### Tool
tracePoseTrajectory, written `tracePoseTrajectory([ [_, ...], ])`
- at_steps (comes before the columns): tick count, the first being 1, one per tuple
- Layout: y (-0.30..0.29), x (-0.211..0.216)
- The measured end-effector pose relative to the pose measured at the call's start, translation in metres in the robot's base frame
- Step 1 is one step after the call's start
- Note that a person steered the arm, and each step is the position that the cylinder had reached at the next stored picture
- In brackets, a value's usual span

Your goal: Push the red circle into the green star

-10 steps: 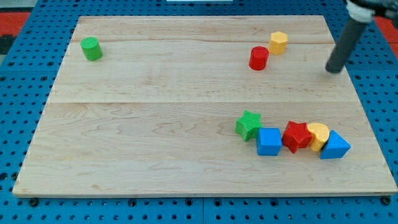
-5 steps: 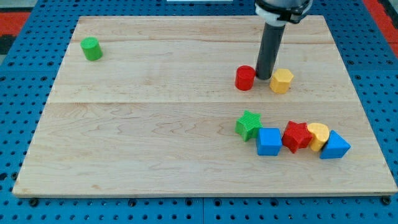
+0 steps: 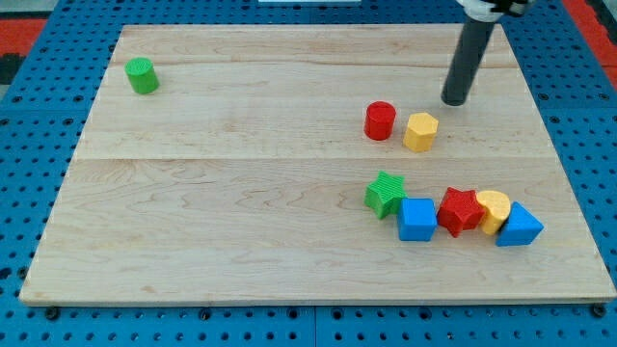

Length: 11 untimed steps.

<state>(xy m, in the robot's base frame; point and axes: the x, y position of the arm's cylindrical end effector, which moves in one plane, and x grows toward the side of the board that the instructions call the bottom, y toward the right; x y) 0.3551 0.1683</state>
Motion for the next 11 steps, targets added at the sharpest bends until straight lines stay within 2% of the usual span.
tracePoseTrajectory([
  [1, -0.003, 0.057],
  [2, -0.002, 0.069],
  [3, 0.006, 0.04],
  [4, -0.05, 0.036],
  [5, -0.018, 0.089],
  [6, -0.004, 0.086],
  [7, 0.03, 0.013],
  [8, -0.035, -0.006],
  [9, -0.085, 0.009],
  [10, -0.086, 0.071],
  [11, -0.083, 0.055],
])
